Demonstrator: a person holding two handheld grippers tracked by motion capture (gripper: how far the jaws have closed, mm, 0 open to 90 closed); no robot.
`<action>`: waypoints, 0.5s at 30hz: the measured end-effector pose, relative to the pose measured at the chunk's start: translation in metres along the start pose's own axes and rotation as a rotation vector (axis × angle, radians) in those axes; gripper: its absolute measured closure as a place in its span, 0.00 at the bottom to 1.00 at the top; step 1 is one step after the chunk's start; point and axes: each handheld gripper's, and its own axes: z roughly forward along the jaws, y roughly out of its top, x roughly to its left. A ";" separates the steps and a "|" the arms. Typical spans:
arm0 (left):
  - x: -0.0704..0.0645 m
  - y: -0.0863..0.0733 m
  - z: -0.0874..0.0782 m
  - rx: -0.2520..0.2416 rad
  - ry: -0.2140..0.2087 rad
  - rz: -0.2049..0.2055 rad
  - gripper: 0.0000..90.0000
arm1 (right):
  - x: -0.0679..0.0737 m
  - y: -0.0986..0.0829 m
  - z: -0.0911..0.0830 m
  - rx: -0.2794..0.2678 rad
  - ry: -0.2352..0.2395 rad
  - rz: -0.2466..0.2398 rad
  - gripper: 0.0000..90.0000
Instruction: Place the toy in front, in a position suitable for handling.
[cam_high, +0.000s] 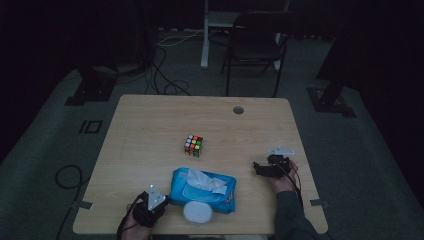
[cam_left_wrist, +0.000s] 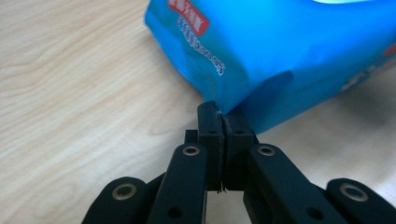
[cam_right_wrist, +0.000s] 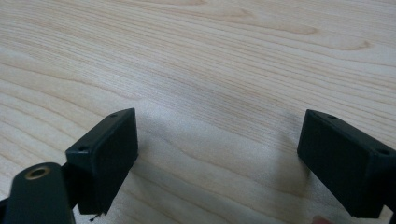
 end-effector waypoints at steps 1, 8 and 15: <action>0.002 0.001 0.001 -0.002 0.003 -0.004 1.00 | 0.000 0.000 0.000 0.000 0.000 0.000 0.13; 0.020 0.004 0.004 0.012 0.036 -0.013 1.00 | 0.000 0.000 0.000 0.000 0.000 -0.001 0.13; 0.044 0.004 0.006 0.018 0.070 -0.062 1.00 | 0.000 0.000 0.000 0.000 0.000 -0.001 0.13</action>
